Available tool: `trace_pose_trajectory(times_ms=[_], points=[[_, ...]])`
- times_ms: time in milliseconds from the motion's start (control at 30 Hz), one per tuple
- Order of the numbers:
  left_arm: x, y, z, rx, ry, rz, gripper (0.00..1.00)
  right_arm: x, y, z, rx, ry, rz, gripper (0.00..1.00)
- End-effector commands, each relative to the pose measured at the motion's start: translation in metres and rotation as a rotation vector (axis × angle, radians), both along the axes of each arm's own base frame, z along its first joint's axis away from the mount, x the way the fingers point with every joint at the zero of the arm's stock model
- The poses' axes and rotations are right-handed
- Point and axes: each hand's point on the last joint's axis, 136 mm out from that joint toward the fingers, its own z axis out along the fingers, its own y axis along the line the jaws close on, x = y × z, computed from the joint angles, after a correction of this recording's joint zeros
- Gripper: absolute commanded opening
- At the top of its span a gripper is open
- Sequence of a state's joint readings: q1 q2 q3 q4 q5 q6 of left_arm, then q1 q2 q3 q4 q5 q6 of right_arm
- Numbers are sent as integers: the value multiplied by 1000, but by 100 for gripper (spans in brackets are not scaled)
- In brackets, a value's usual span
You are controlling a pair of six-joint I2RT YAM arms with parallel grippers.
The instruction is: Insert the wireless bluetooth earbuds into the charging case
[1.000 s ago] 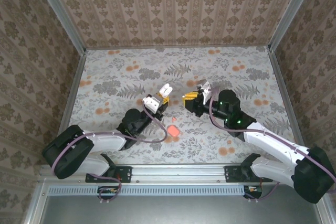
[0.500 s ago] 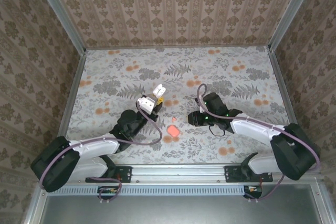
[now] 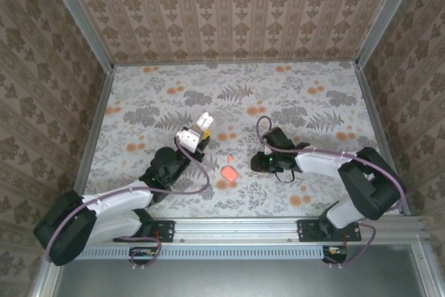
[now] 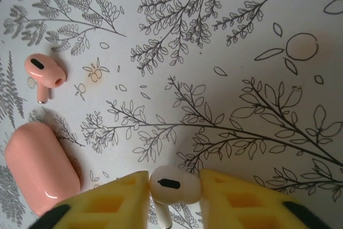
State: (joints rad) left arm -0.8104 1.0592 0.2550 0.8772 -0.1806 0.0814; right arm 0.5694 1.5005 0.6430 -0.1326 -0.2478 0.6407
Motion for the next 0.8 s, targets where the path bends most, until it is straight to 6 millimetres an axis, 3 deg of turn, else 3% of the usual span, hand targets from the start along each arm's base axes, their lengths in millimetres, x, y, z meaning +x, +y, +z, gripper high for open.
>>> trace_pose_trajectory(times_ms=[0, 133, 400, 600, 767], points=[[0, 7, -1, -17, 10, 19, 8, -12, -19, -6, -111, 76, -11, 41], [-1, 8, -2, -19, 13, 19, 8, -10, -23, 15, -164, 66, 36, 46], [-3, 12, -3, -11, 20, 27, 8, -12, -32, 56, -328, 161, 191, 46], [-4, 21, -5, -8, 29, 45, 8, -10, -33, 52, -432, 280, 275, 46], [-6, 28, -5, -8, 31, 65, 8, -2, -16, 42, -411, 336, 278, 50]])
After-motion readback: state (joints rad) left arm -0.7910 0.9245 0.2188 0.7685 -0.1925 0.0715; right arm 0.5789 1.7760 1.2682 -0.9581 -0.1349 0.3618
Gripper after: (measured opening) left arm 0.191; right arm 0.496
